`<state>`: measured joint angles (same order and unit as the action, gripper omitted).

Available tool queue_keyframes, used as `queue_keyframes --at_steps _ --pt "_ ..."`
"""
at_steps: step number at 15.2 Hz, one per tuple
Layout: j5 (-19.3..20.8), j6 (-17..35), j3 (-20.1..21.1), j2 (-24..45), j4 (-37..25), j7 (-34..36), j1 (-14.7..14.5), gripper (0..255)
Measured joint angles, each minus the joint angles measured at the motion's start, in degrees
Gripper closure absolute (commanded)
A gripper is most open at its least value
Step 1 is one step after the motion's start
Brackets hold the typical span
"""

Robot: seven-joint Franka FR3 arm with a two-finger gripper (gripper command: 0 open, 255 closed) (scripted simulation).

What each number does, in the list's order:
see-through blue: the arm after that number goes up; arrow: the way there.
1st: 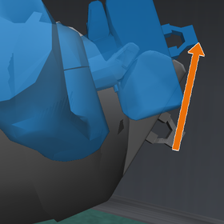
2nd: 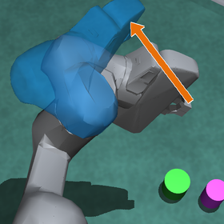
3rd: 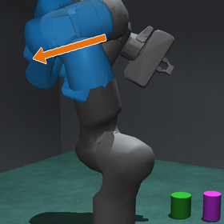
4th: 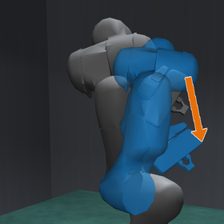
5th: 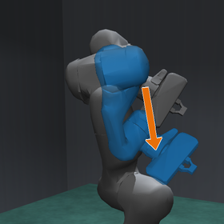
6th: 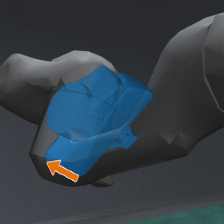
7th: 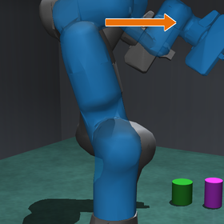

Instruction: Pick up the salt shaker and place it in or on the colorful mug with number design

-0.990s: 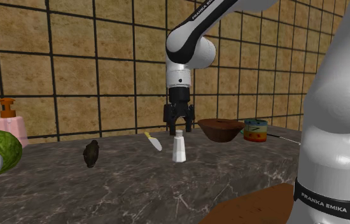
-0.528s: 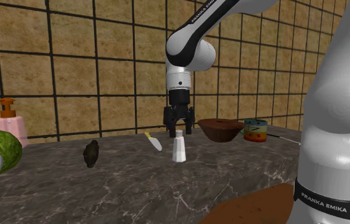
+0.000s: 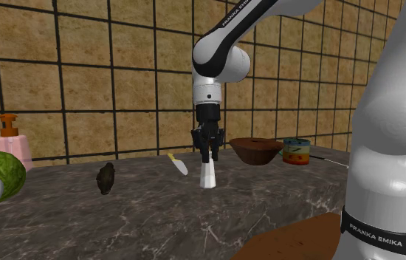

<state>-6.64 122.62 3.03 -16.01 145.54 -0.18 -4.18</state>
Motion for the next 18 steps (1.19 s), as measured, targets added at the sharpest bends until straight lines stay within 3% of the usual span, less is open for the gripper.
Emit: queue_keyframes --at_steps 4,18 --pt "0.0 -0.4 0.0 -0.2 -0.1 0.0 0.0 255" --pt "0.5 -11.8 -0.3 -5.1 -6.6 0.9 0.1 255"
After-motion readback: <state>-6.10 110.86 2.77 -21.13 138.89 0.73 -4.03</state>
